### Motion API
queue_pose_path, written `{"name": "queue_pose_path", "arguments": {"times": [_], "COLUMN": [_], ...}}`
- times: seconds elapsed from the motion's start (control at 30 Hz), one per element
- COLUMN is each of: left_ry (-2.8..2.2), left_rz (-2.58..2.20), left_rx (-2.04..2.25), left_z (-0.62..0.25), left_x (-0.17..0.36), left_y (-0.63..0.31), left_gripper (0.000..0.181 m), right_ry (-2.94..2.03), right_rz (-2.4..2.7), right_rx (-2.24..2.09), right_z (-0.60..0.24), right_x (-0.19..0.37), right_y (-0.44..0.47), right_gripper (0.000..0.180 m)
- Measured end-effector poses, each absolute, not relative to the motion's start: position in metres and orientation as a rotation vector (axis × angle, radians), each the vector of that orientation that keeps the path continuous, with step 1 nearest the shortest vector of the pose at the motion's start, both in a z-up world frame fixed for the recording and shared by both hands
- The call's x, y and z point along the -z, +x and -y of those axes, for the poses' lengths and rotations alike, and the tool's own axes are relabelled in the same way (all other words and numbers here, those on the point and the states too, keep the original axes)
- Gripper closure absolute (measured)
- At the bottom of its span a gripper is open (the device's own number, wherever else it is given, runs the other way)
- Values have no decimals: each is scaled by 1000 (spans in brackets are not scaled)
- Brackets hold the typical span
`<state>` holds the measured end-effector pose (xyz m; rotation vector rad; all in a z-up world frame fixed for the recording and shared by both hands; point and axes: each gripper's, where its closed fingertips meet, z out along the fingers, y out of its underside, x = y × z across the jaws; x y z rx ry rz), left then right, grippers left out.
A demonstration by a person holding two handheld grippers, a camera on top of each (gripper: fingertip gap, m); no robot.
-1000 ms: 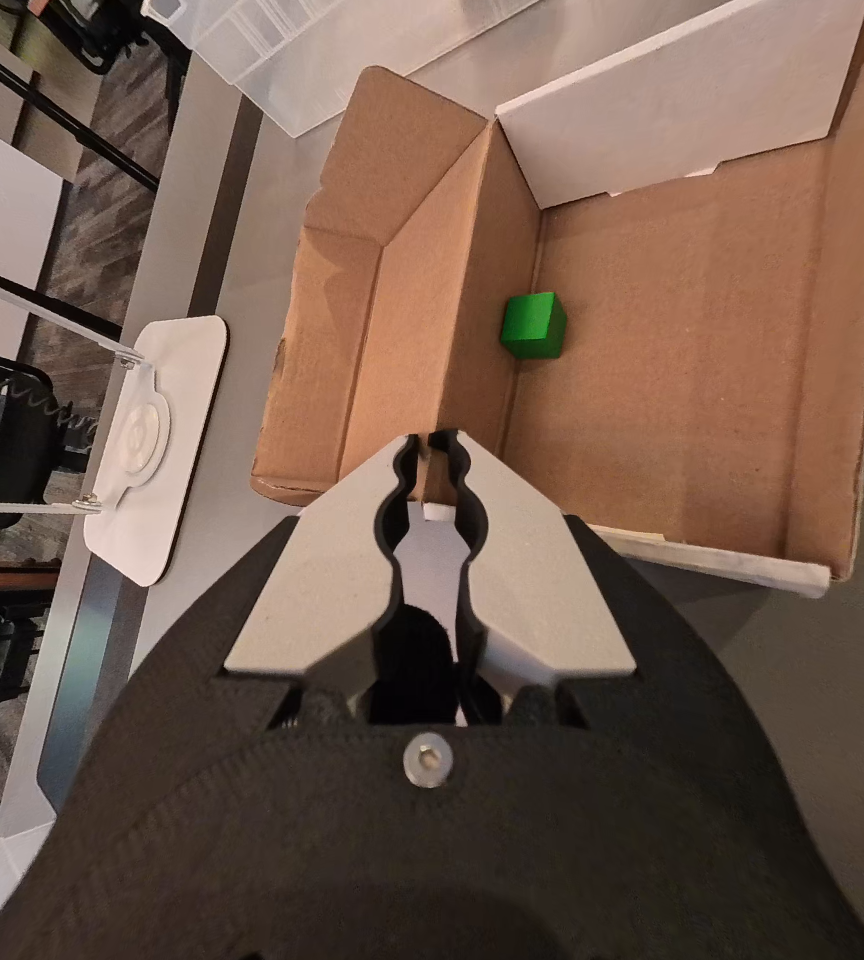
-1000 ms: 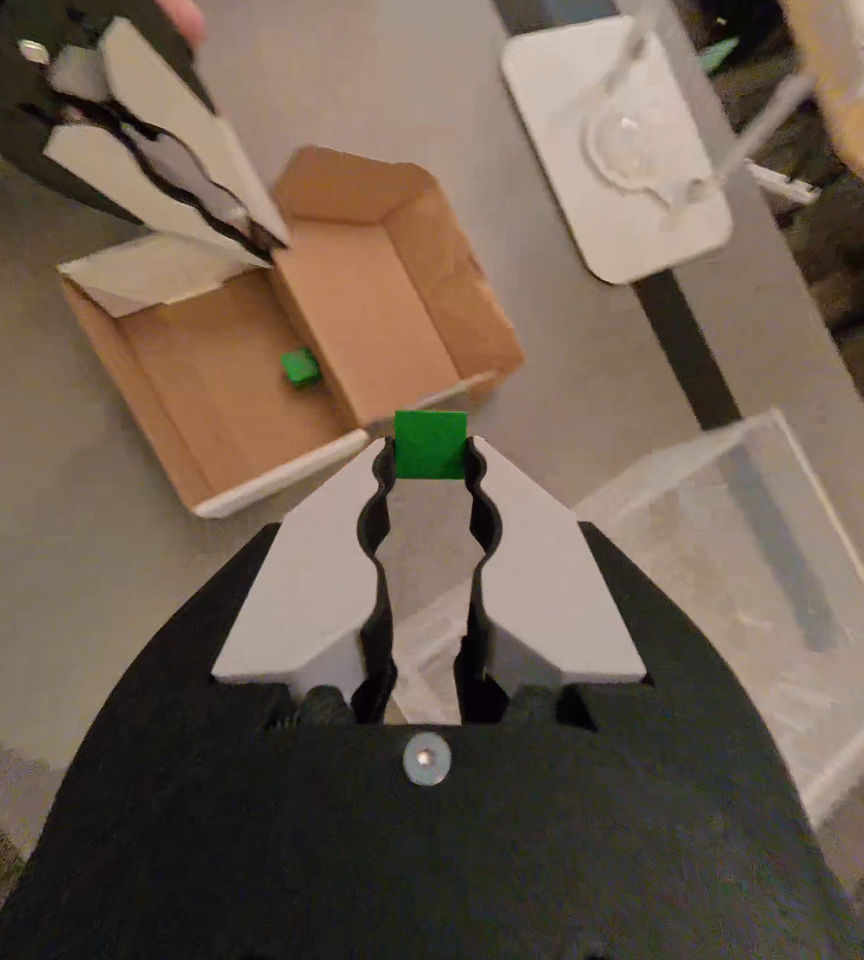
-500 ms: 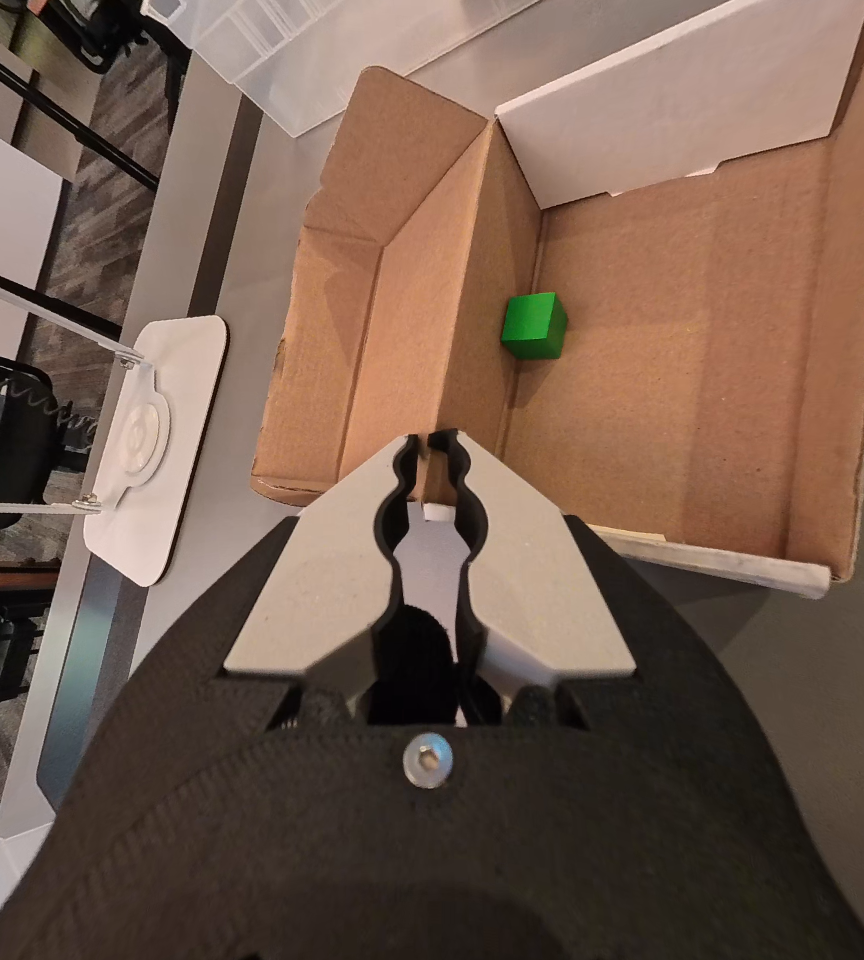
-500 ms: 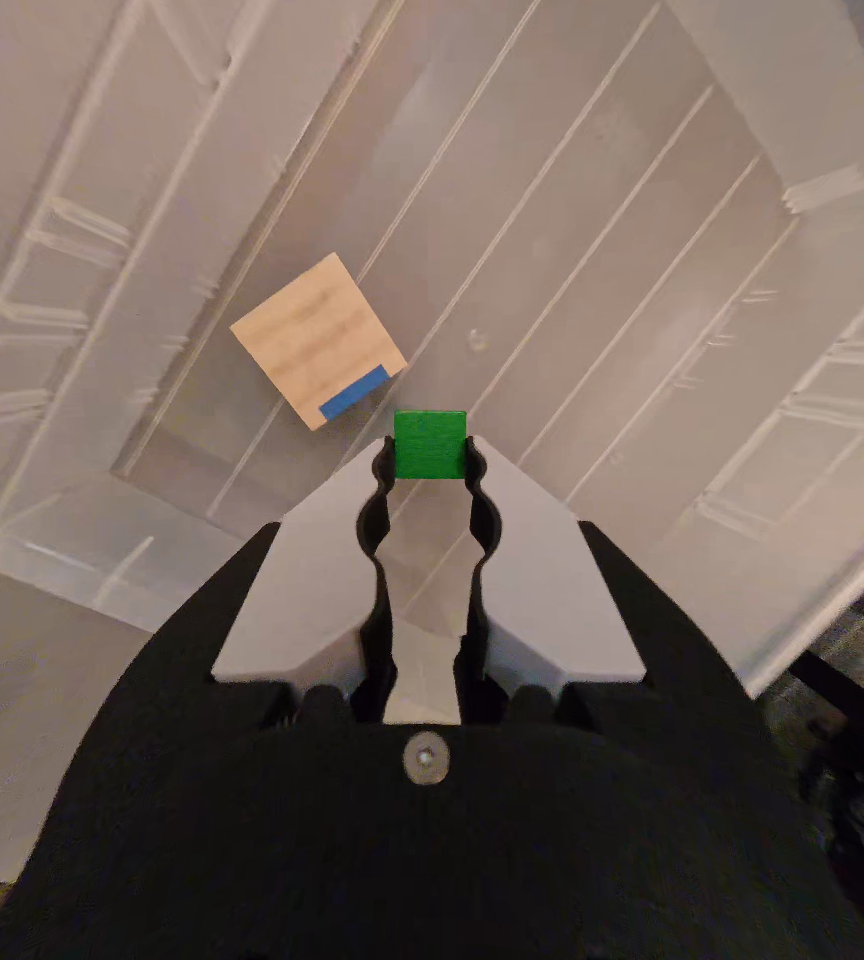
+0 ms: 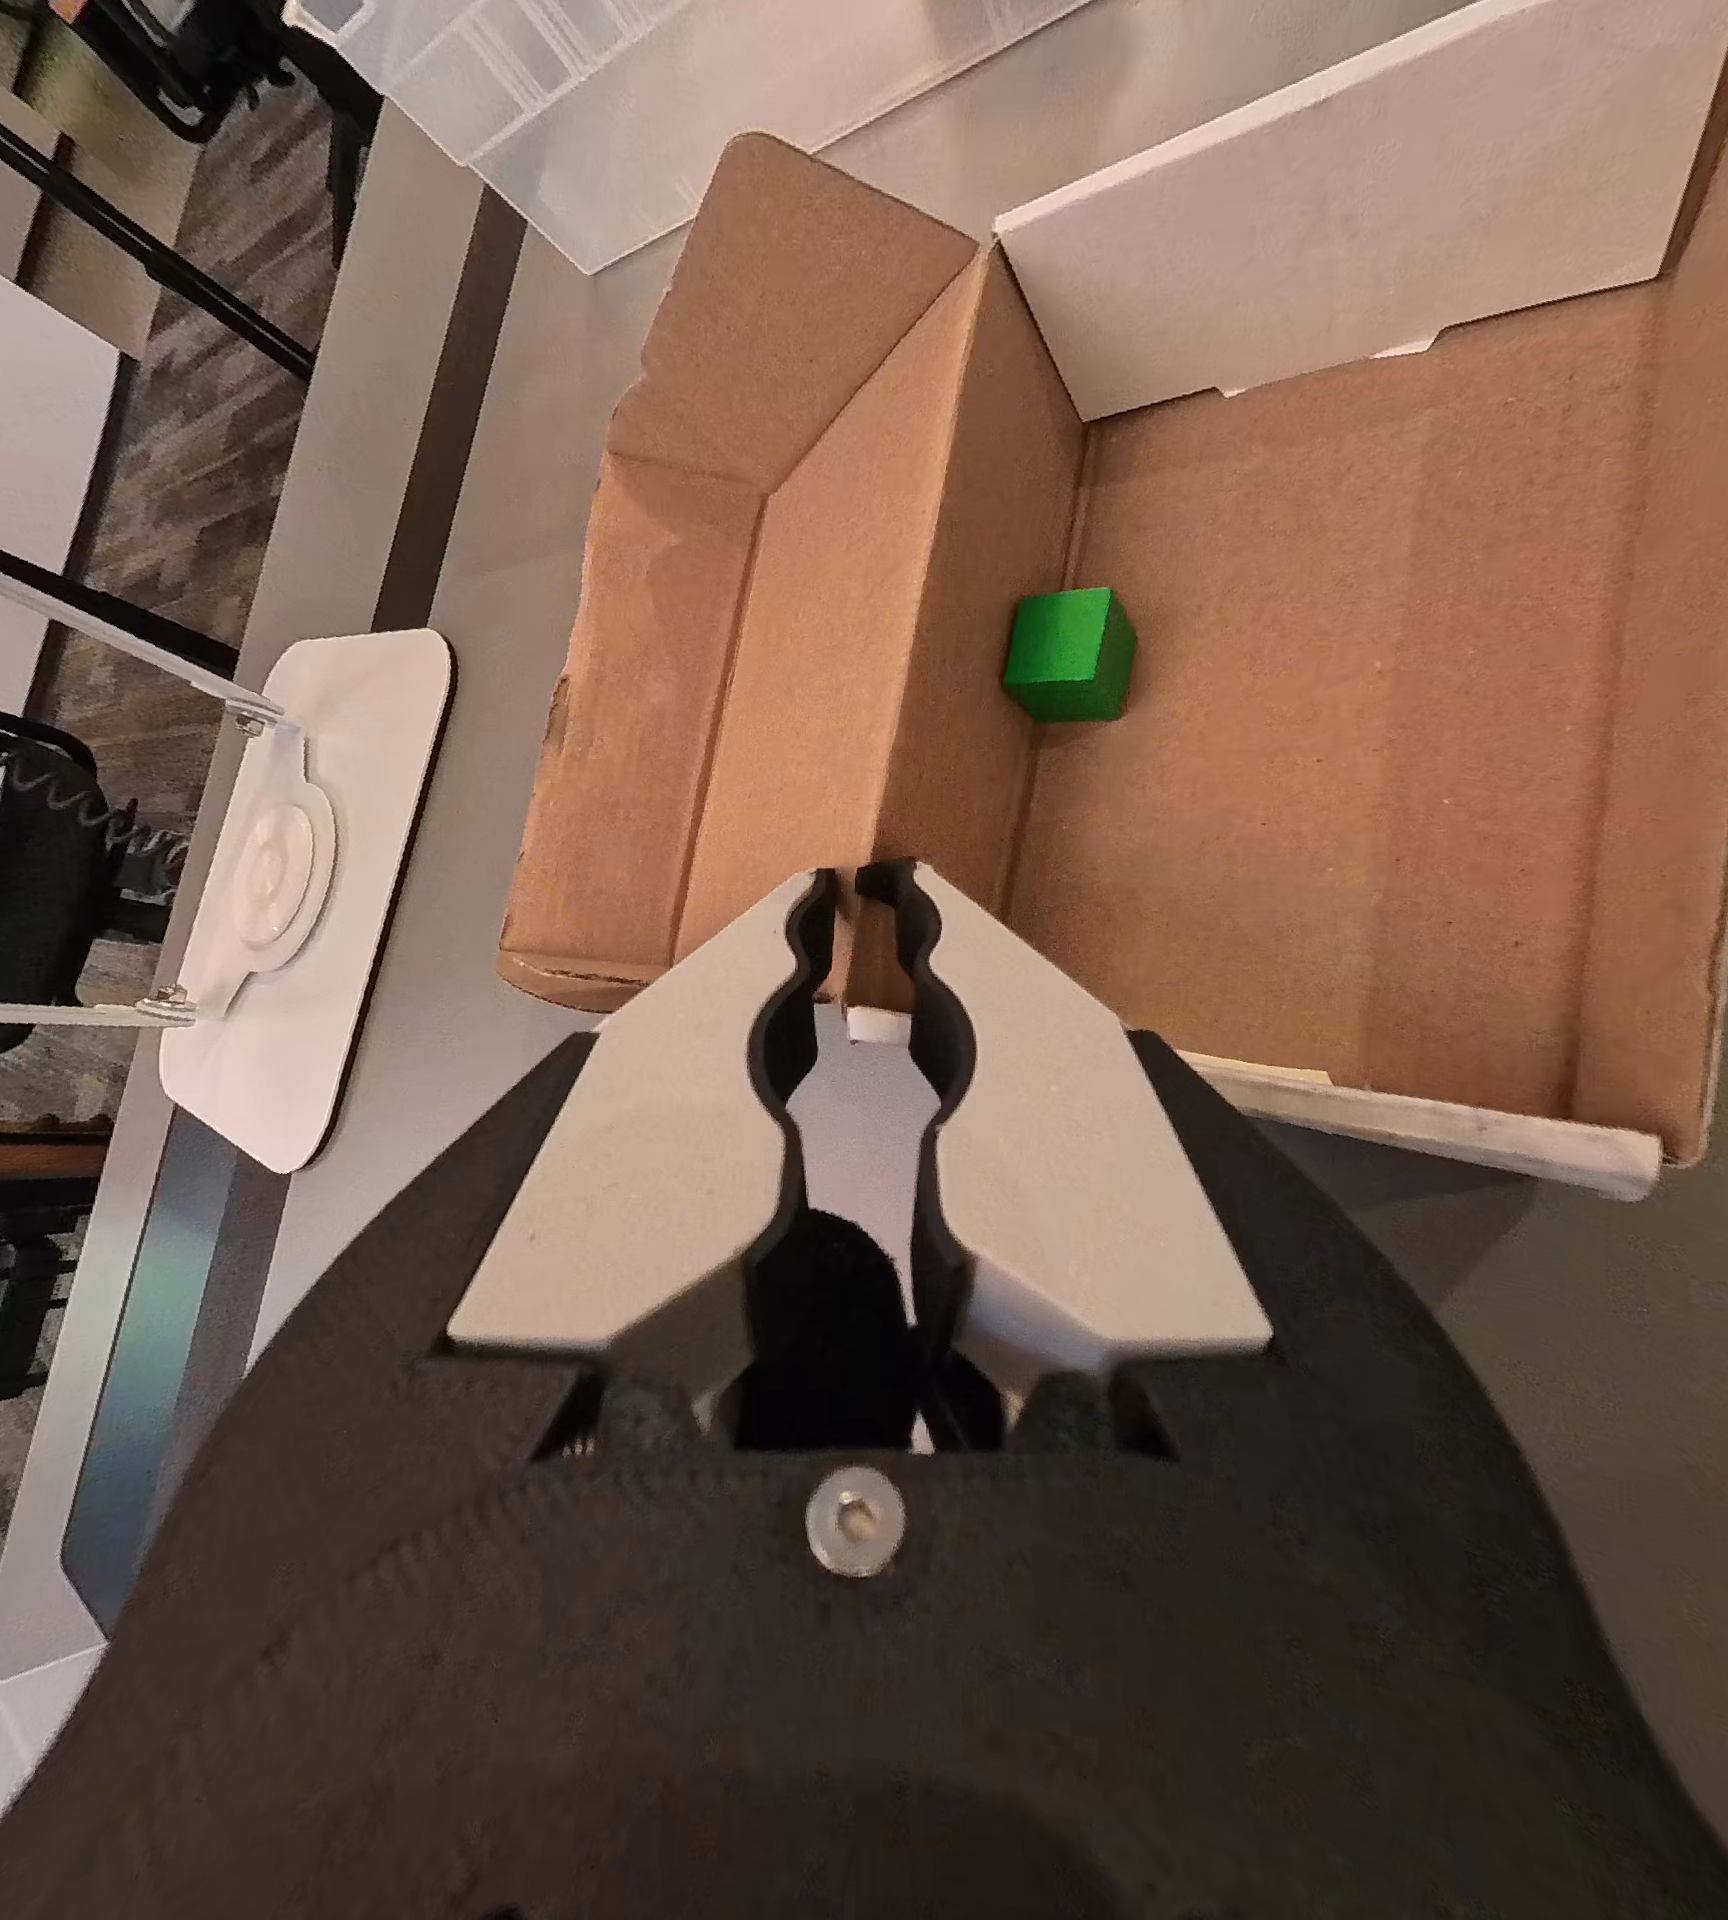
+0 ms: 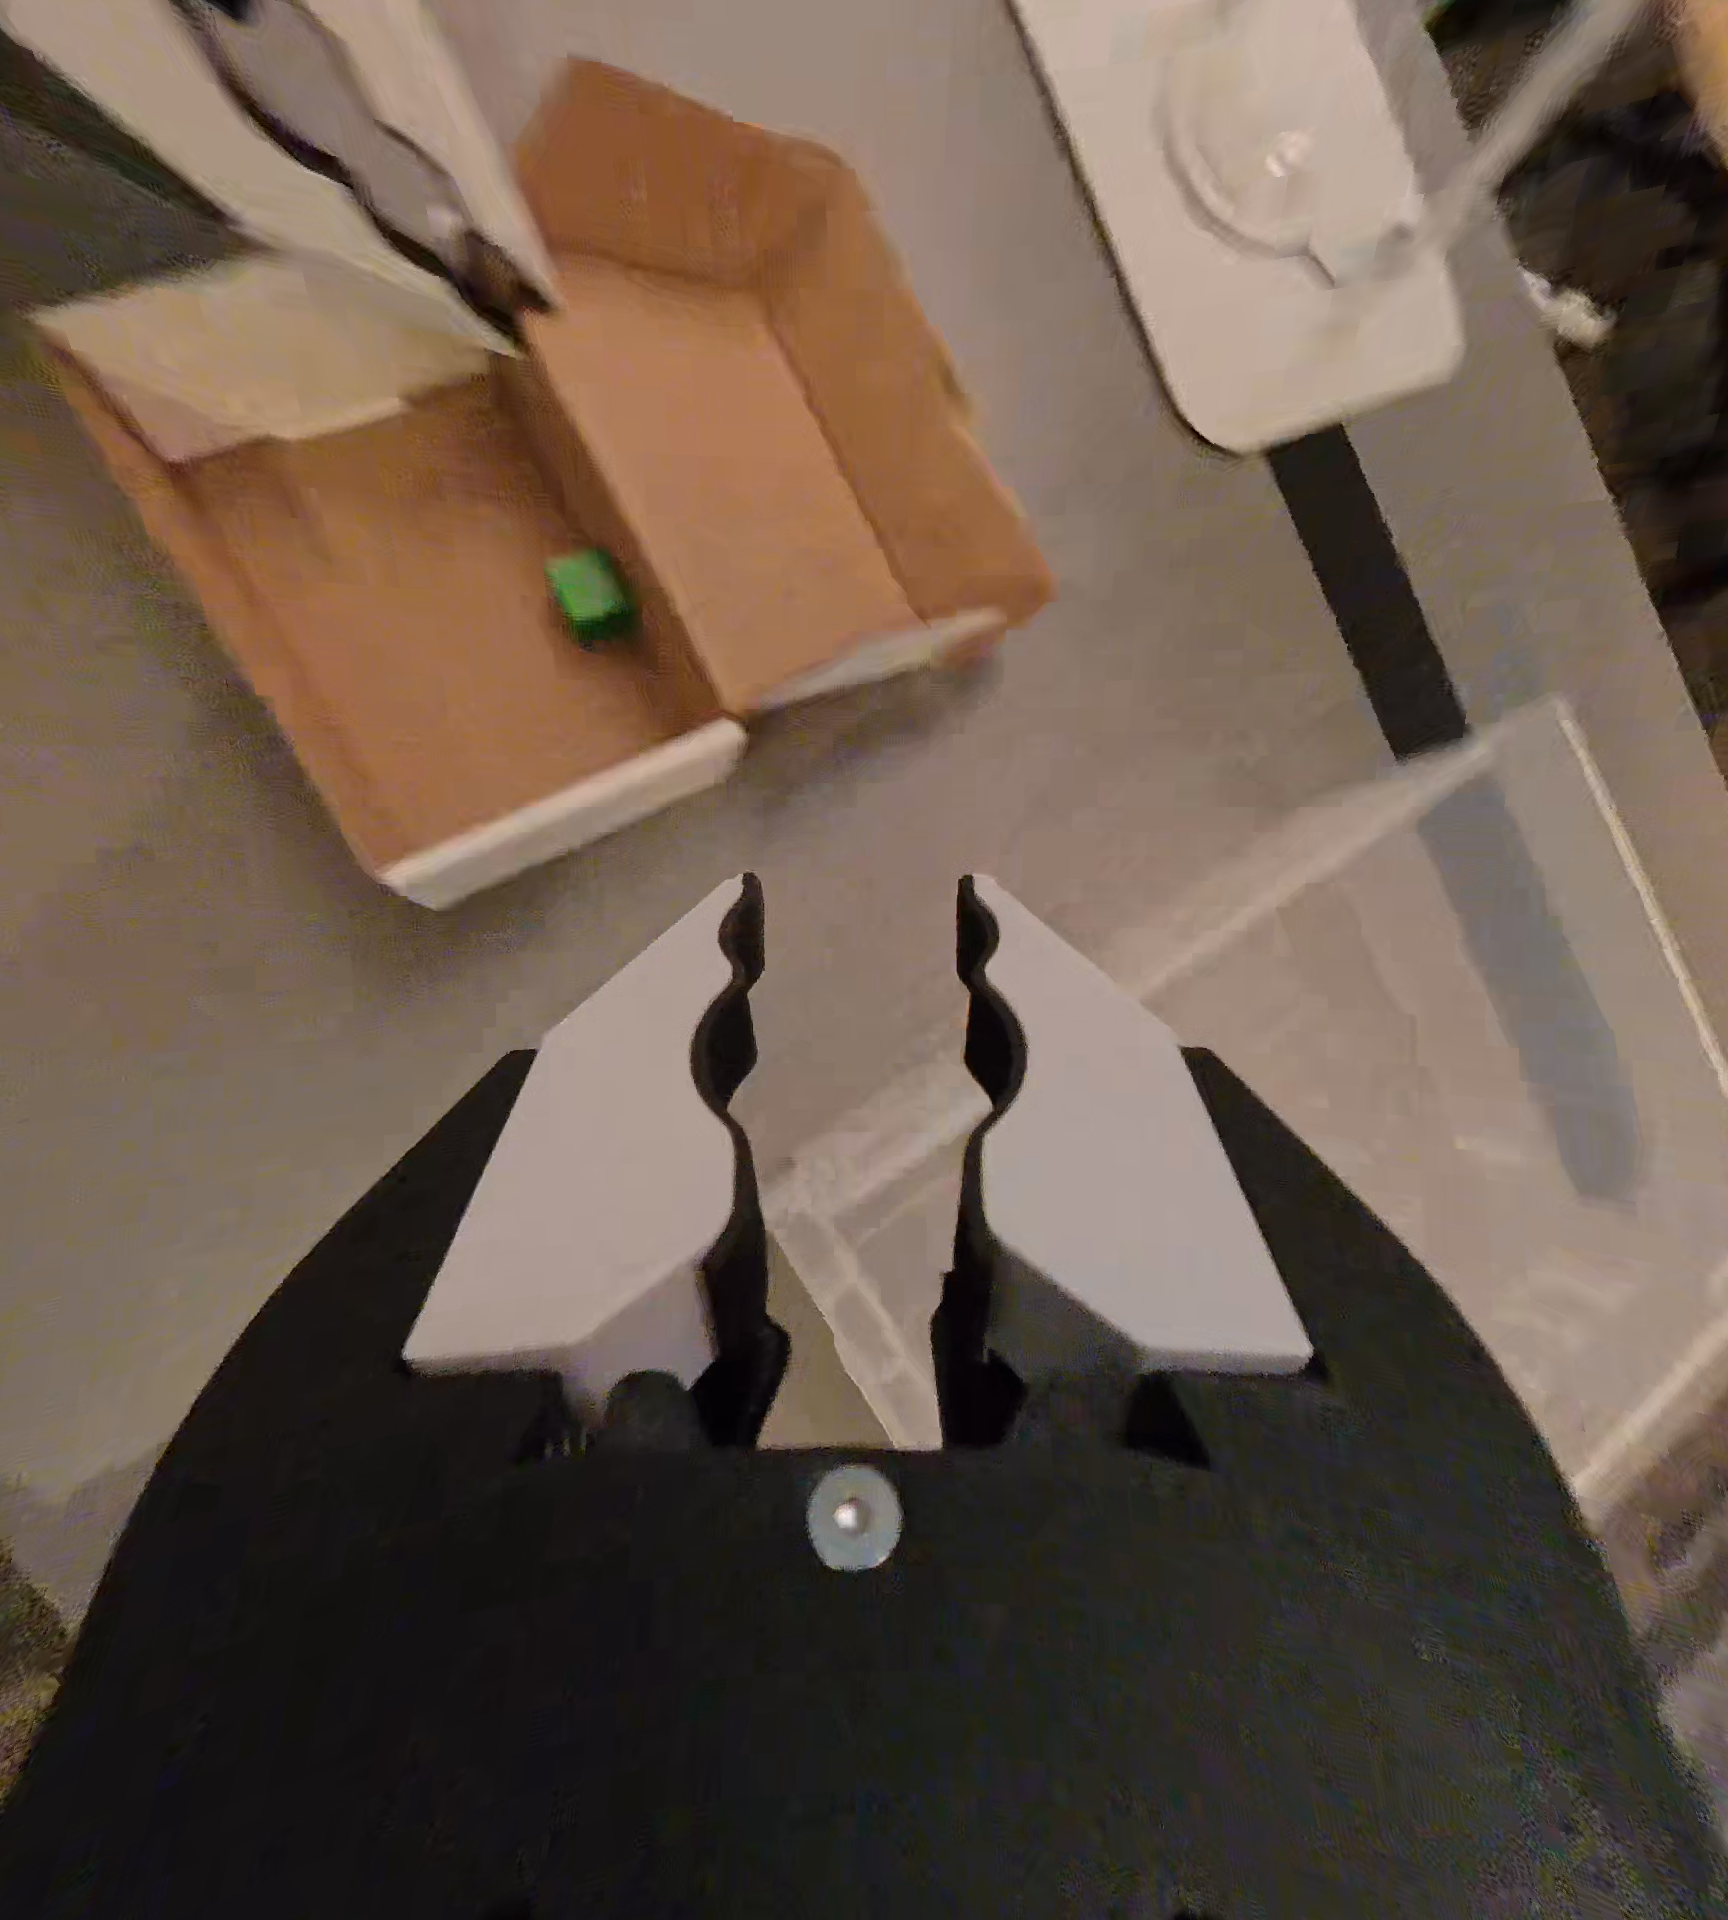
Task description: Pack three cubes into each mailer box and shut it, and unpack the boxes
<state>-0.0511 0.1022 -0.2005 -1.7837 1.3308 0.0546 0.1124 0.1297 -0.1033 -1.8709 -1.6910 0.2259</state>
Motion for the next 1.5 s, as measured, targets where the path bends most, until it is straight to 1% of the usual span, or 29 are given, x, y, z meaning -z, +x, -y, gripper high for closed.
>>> {"name": "queue_pose_path", "arguments": {"times": [0.03,0.17,0.2,0.4,0.5,0.6,0.73,0.77,0.93,1.0,1.07,1.1,1.17,1.23,1.33,1.43,1.5], "left_ry": [-1783,-1778,-1778,-1754,-1752,-1751,-1752,-1753,-1753,-1753,-1751,-1751,-1751,-1751,-1751,-1751,-1752], "left_rz": [-1330,-1330,-1329,-1333,-1336,-1339,-1337,-1338,-1339,-1340,-1342,-1342,-1341,-1339,-1336,-1338,-1340], "left_rx": [-54,-57,-53,-34,-34,-37,-36,-37,-43,-44,-46,-48,-47,-43,-34,-35,-41], "left_z": [-102,-102,-102,-101,-101,-101,-101,-101,-101,-101,-101,-101,-101,-101,-101,-101,-101], "left_x": [200,200,200,200,200,200,200,200,200,200,200,200,200,200,200,200,200], "left_y": [-51,-51,-51,-50,-50,-50,-50,-50,-50,-50,-50,-50,-50,-50,-50,-50,-50], "left_gripper": [171,171,171,171,171,171,171,171,171,171,171,171,171,171,171,171,171], "right_ry": [-1815,-1699,-1687,-1604,-1579,-1607,-1612,-1611,-1570,-1565,-1570,-1585,-1606,-1616,-1636,-1729,-1846], "right_rz": [1784,2023,2047,2199,2202,2198,2271,2286,2272,2310,2313,2305,2285,2229,2055,1797,1669], "right_rx": [-250,-205,-183,-89,-52,6,-31,-54,12,56,16,-4,20,13,-58,94,224], "right_z": [-112,-77,-77,-82,-87,-92,-75,-70,-75,-76,-73,-72,-75,-80,-93,-141,-172], "right_x": [110,154,165,220,225,227,225,224,222,230,234,233,229,213,162,106,87], "right_y": [92,43,35,13,4,5,8,9,10,12,7,6,9,15,31,85,137], "right_gripper": [143,143,146,149,156,159,167,167,152,151,159,159,159,159,159,159,159]}}
